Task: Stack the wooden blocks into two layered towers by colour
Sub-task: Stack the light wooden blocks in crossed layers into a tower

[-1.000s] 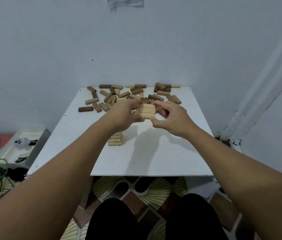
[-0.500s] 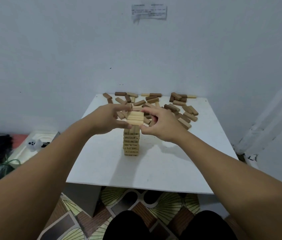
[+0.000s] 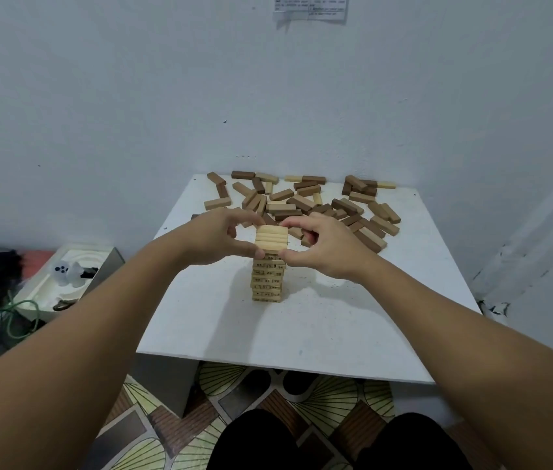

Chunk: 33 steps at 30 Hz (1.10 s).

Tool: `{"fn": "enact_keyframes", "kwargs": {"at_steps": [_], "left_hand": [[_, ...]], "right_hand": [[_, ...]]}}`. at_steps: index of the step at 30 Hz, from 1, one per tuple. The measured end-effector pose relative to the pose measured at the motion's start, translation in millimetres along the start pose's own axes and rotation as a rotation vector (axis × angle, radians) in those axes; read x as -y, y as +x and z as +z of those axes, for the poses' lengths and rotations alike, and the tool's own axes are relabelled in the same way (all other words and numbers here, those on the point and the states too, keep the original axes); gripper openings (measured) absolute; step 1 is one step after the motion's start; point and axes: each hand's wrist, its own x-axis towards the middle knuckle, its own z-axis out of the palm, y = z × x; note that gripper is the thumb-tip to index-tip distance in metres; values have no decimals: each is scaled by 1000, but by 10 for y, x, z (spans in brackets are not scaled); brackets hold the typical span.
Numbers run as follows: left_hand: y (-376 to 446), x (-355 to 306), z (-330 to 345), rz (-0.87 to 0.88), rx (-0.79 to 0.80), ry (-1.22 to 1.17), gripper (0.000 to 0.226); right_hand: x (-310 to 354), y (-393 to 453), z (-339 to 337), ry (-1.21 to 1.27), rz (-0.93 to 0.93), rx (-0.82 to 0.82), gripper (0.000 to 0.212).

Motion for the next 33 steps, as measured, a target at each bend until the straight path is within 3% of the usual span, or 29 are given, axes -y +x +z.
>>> {"fn": "enact_keyframes", "kwargs": {"at_steps": [13, 19, 33], "left_hand": [[-30, -85, 20, -37, 25, -71, 42], [-62, -82, -36, -53, 37, -116, 45], [-22, -53, -13, -79, 29, -198, 46]], "right_hand": [[-15, -12, -2, 99, 11, 66, 41], [-27, 18, 4, 121, 40, 81, 51], [-39, 47, -10, 147, 60, 109, 50]]}}
